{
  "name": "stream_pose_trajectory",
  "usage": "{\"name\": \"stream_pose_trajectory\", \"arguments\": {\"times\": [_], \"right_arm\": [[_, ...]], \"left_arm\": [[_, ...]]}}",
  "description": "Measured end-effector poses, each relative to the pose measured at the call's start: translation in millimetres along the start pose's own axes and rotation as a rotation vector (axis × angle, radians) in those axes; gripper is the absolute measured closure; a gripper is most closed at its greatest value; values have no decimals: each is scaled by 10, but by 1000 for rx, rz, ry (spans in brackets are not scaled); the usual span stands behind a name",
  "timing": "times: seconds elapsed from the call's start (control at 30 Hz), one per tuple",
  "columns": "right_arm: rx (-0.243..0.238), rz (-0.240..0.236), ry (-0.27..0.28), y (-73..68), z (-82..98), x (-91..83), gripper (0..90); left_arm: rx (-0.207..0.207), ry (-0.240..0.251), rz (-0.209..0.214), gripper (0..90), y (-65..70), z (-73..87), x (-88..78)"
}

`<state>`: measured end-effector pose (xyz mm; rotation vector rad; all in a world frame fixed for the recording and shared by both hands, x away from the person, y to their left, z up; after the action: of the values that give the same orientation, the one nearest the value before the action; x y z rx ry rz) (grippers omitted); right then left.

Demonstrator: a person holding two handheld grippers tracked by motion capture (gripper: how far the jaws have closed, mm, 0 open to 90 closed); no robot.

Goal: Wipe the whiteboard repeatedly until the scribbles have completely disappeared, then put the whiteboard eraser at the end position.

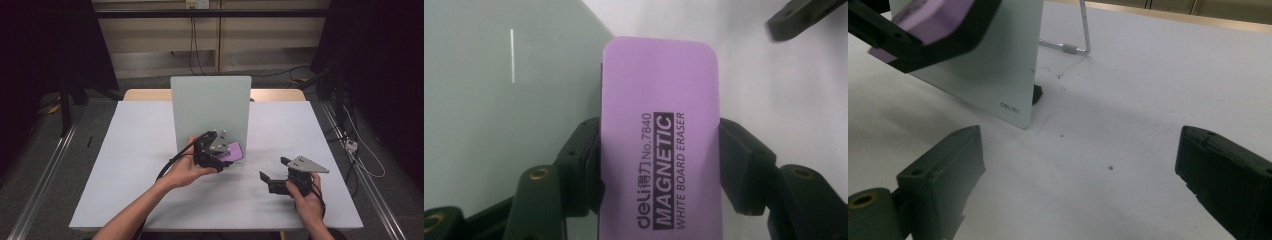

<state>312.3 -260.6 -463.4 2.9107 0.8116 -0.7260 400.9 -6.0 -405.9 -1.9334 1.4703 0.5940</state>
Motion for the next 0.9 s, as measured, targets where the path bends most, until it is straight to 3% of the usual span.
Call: {"name": "stream_pose_trajectory", "arguments": {"times": [0.1,0.5,0.77,0.9], "right_arm": [[-1,1,-2,-7,-7,13,57],[-1,-6,-7,-27,-5,32,57],[-2,-4,-2,-13,2,6,58],[-1,-4,-2,-18,2,4,57]], "left_arm": [[-27,14,21,409,11,15,-79],[-170,58,20,408,-110,228,-357],[-245,59,23,408,-138,349,-468],[-260,49,27,408,-120,378,-518]]}}
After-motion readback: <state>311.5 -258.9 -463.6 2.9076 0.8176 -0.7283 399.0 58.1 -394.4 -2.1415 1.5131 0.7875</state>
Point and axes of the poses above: each handheld gripper's, and its own axes: x roughly forward along the jaws, z roughly out of its underside, y roughly to its right, the point moved 2 cm from there along x, roughly forward along the jaws, and after that the axes turned 2 degrees about -z, right-handed, at the moved point
